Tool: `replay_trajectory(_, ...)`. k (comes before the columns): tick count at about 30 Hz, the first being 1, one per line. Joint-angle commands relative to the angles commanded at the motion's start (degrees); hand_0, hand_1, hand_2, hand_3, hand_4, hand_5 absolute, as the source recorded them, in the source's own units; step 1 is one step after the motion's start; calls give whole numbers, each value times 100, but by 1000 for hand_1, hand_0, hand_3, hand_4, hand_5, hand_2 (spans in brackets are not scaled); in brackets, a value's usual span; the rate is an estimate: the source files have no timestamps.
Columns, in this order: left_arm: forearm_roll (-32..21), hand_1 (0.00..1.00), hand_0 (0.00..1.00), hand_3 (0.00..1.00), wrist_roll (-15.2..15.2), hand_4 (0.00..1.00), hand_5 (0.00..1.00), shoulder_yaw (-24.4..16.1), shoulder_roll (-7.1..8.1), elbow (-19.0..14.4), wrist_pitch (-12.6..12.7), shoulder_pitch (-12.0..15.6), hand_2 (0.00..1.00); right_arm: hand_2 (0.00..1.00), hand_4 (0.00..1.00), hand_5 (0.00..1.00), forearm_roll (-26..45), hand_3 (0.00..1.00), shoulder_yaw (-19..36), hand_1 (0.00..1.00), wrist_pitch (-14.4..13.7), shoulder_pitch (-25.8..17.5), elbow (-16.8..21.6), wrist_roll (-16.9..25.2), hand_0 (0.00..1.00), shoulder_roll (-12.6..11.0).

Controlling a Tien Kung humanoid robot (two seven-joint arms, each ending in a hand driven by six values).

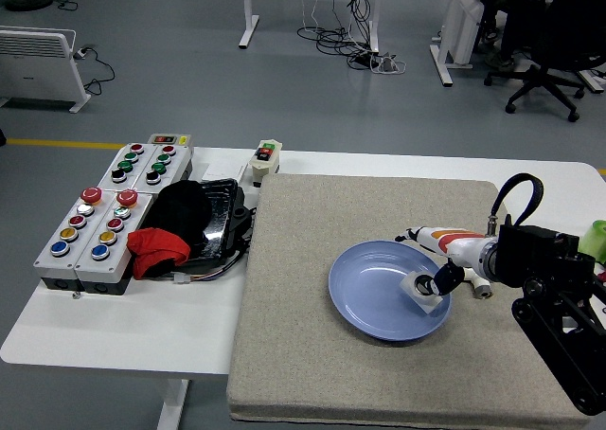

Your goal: Pick pipe place plate twice

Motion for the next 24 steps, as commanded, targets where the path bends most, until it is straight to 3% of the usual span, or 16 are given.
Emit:
replay_trajectory(11, -135, 592, 628, 619, -47, 313, 998, 81, -4, 0, 0, -15, 611, 998, 672, 161, 177, 958, 607, 927, -114, -49, 250, -16, 994, -32)
replay_trajectory(24, -137, 589, 625, 619, -42, 312, 998, 82, -14, 1, 4, -25, 607, 979, 695, 178, 124, 938, 1130, 908, 138, -125, -833, -138, 963, -4)
